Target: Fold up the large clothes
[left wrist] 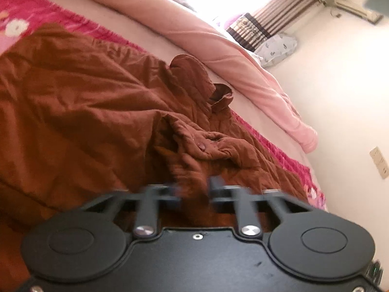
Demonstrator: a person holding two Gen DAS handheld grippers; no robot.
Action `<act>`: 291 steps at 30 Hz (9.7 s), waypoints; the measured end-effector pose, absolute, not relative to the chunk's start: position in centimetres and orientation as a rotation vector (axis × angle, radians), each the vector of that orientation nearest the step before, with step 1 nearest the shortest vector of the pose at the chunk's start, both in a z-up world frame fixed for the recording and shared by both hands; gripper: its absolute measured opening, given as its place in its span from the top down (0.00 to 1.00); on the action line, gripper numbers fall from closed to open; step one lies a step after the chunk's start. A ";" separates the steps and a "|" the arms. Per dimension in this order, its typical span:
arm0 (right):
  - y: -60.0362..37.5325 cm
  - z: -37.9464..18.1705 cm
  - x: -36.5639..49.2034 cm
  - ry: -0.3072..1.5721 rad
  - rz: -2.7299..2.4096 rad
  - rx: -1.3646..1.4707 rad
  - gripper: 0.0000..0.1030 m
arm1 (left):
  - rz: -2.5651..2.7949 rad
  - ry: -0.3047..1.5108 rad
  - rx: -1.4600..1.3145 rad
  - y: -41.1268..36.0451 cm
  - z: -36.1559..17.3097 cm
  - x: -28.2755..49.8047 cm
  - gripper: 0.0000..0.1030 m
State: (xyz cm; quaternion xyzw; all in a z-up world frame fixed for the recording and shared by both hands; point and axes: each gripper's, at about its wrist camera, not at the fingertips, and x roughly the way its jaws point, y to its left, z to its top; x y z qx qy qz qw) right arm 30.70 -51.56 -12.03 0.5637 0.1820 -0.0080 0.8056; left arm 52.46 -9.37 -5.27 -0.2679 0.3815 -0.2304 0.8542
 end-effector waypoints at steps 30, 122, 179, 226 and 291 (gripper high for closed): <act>-47.5 -2.6 32.0 0.379 -0.260 0.551 0.60 | -0.571 0.653 -0.242 -12.3 -1.3 50.4 0.56; -46.1 -13.7 8.4 0.527 -0.067 0.842 0.23 | -0.199 0.716 -0.803 14.0 -11.1 23.3 0.37; -57.4 -8.0 41.1 0.391 -0.025 1.137 0.62 | -0.276 0.608 -0.588 11.3 -0.8 61.5 0.48; -51.6 -5.2 42.4 0.490 -0.285 0.474 0.89 | -0.144 0.677 -0.225 3.9 -5.3 62.5 0.91; -52.7 -15.0 30.3 0.393 -0.024 1.350 0.24 | -0.153 0.670 -1.053 9.6 -11.6 47.3 0.37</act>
